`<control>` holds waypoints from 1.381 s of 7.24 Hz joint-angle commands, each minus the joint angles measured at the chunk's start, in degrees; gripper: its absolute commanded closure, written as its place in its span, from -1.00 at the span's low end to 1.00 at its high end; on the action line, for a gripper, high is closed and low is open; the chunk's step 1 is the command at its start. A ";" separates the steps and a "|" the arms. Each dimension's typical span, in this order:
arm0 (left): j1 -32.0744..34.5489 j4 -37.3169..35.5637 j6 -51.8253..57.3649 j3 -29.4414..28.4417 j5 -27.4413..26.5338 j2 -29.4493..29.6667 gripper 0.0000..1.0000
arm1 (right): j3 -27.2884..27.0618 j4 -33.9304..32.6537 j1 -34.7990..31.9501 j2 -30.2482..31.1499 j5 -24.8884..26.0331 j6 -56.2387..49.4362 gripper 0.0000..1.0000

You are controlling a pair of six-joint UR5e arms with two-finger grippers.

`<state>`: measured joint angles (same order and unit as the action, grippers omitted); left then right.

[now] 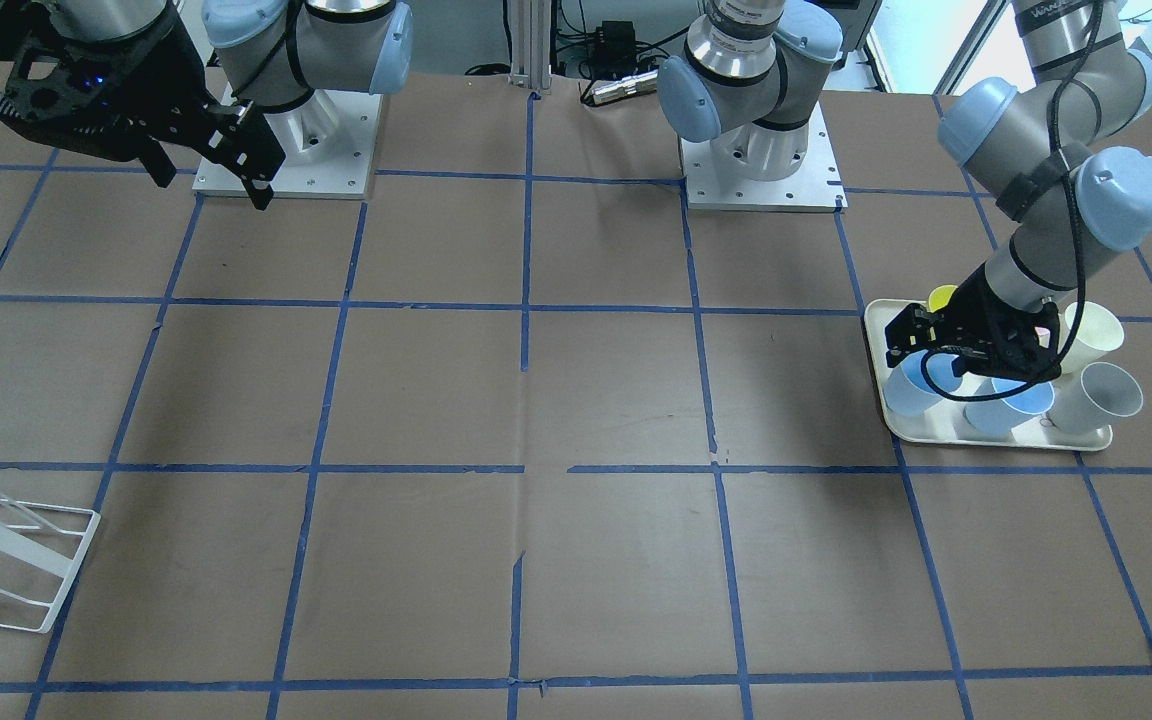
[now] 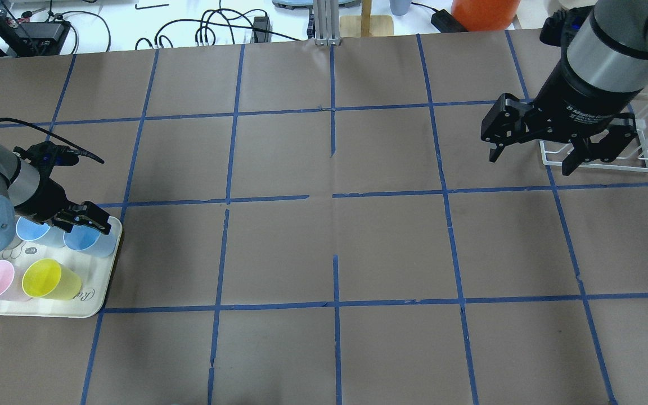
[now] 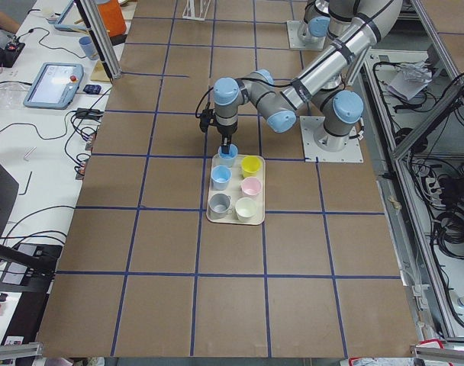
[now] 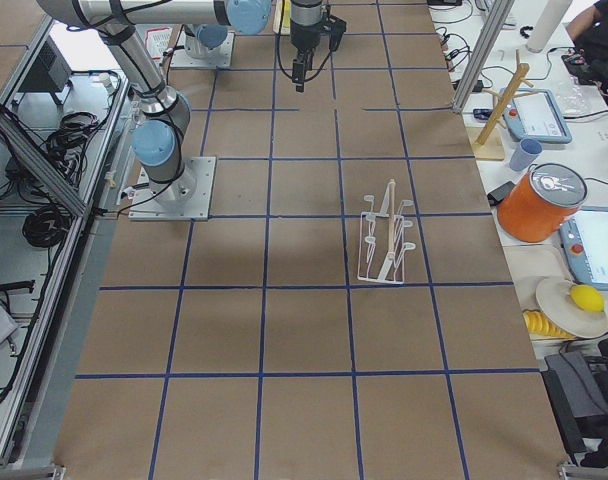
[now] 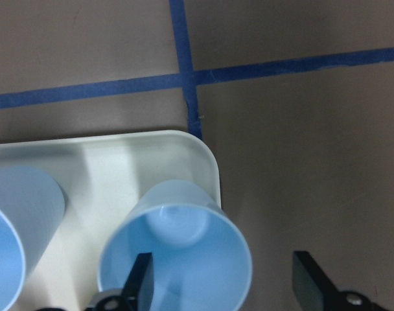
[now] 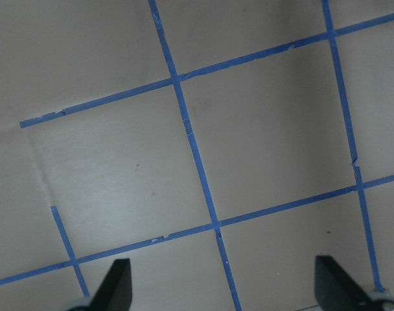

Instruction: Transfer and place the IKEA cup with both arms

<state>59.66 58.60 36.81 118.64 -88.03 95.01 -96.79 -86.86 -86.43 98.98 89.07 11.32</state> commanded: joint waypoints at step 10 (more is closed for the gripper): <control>29.29 27.69 -29.60 -28.37 -1.79 -4.57 -1.00 | -0.16 -0.42 -0.76 -0.19 -0.04 -0.16 -1.00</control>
<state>89.11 84.21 7.77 91.65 -89.36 89.91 -97.21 -87.27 -87.19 98.74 89.06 11.16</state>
